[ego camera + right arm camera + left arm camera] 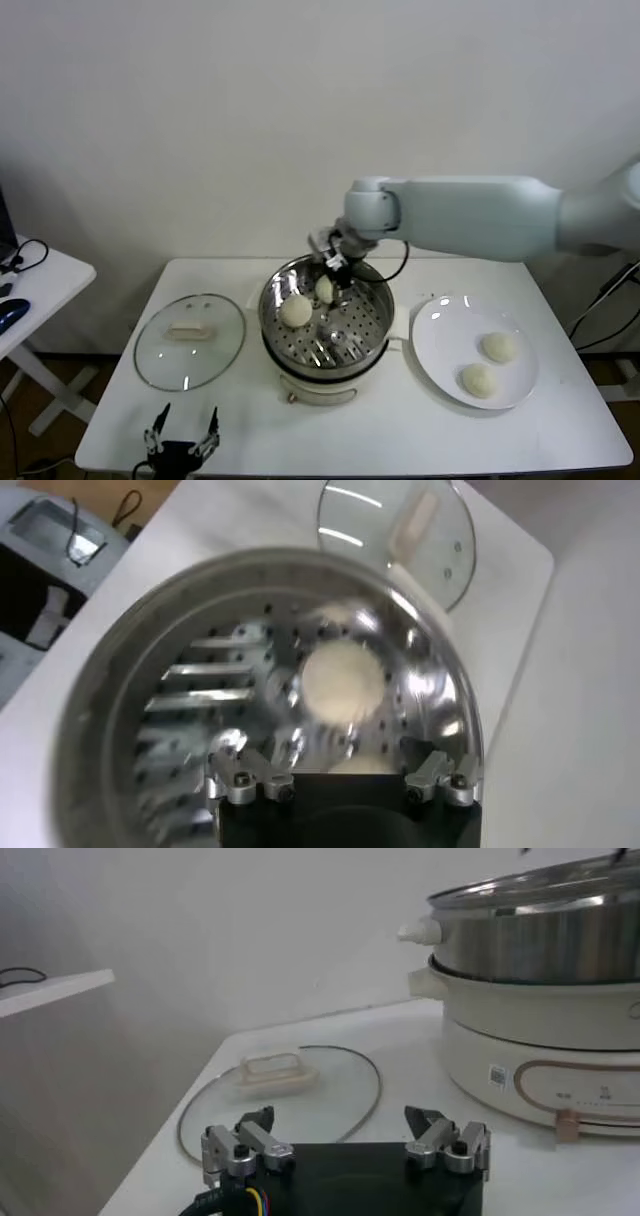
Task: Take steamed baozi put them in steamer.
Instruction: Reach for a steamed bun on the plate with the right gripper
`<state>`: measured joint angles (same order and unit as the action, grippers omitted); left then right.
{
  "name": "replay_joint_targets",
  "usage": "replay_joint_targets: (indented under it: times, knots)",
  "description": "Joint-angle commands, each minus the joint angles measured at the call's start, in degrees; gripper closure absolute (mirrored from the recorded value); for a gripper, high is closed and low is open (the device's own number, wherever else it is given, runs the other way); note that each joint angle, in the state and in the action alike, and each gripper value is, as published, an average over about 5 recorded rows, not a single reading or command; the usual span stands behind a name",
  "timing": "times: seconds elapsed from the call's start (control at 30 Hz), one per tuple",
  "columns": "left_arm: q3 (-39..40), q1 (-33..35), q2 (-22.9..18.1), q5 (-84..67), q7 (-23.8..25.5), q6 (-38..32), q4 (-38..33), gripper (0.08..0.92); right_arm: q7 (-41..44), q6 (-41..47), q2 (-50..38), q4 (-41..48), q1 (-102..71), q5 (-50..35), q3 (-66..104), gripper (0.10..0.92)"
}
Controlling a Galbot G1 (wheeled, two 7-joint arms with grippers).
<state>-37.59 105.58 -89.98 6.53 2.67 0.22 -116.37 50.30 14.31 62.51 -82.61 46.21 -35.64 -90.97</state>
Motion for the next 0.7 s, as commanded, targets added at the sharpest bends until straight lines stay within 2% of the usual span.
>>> replay_joint_targets:
  times: [0.03, 0.37, 0.7]
  knots:
    - [0.1, 0.1, 0.1, 0.1, 0.0, 0.2, -0.4, 0.177, 8.3, -5.7, -20.7, -6.6, 11.8, 1.2, -11.8, 0.203]
    - [0.2, 0.4, 0.1, -0.1, 0.0, 0.4, -1.0, 0.177, 7.2, -6.0, -35.3, -10.1, 5.7, 10.8, -17.6, 0.203]
    - [-0.1, 0.5, 0.2, -0.3, 0.0, 0.3, -0.9, 0.177, 4.1, -3.2, -39.2, -7.7, -11.9, 17.1, -5.0, 0.203]
